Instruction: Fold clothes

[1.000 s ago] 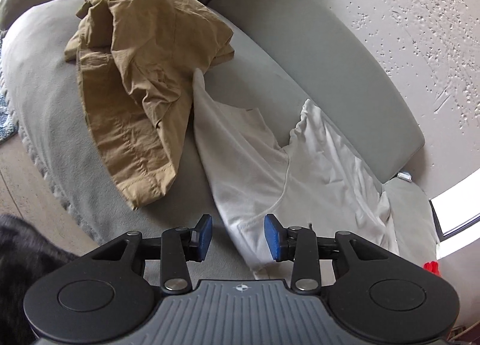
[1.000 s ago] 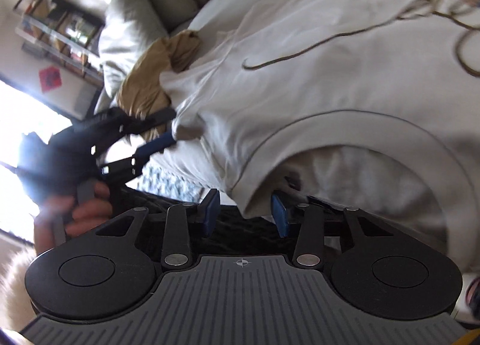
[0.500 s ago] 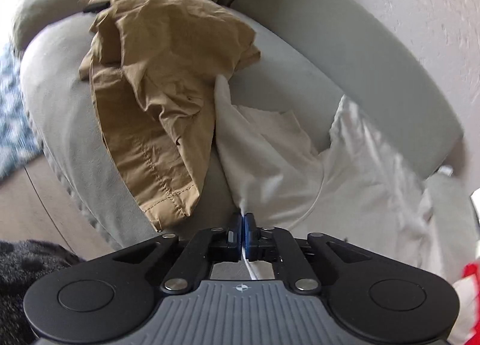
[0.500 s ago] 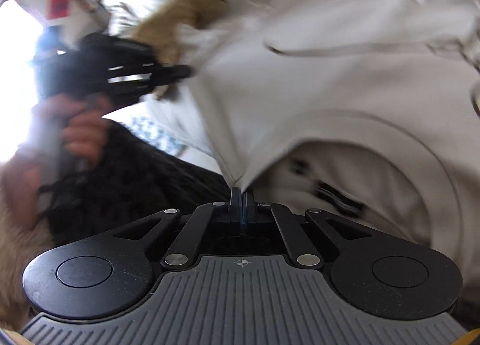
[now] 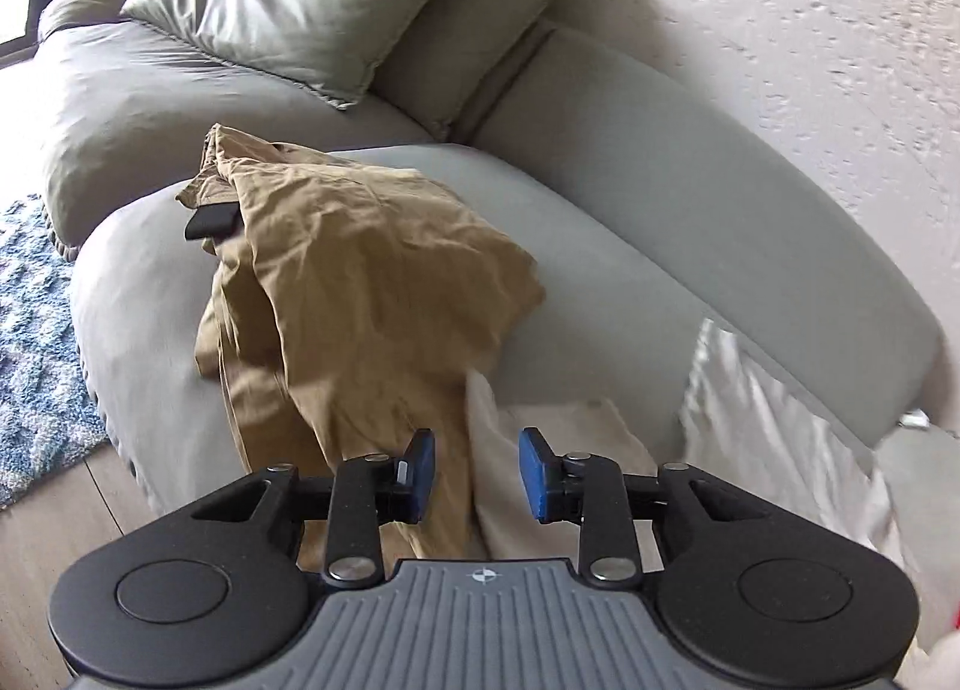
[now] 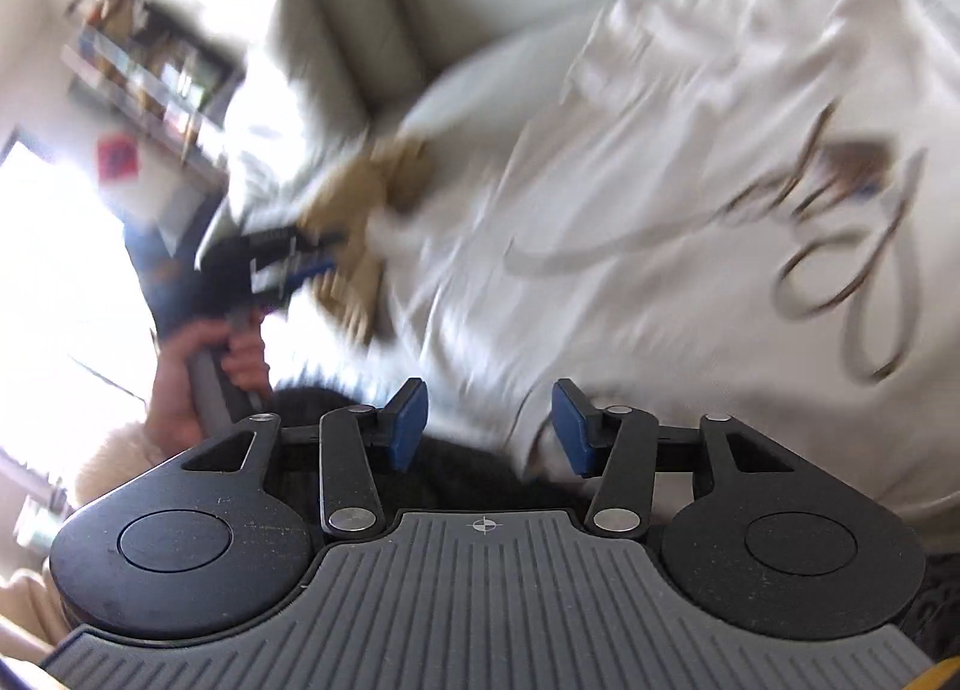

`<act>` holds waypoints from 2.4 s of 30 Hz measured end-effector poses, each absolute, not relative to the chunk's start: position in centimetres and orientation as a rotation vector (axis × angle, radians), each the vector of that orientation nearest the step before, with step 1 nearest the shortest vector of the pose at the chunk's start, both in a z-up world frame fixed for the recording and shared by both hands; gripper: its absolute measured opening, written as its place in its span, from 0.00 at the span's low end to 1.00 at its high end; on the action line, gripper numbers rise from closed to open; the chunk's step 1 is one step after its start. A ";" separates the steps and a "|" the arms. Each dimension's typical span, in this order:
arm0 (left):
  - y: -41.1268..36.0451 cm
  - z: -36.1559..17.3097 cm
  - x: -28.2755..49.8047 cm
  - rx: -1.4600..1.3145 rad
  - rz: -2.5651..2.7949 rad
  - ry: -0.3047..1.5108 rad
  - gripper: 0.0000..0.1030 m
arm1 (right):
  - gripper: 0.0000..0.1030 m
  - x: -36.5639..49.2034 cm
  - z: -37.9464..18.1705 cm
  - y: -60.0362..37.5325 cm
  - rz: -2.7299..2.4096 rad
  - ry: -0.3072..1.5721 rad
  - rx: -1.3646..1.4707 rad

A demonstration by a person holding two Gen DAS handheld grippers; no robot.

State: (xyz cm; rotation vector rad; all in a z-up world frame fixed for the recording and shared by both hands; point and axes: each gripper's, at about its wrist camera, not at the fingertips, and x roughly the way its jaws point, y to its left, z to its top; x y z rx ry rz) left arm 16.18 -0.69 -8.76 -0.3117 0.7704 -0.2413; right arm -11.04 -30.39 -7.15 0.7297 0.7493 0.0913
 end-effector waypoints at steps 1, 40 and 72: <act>-0.7 -8.9 17.2 -0.315 -0.232 0.773 0.25 | 0.54 -11.5 -6.8 -31.0 0.066 0.726 0.745; -9.8 -8.7 3.9 0.093 -0.583 0.881 0.30 | 0.62 -20.8 -11.8 -38.2 -0.456 0.802 1.016; -12.7 -8.1 0.1 0.128 -0.638 0.863 0.31 | 0.55 -22.0 -9.4 -37.9 -0.556 0.709 0.883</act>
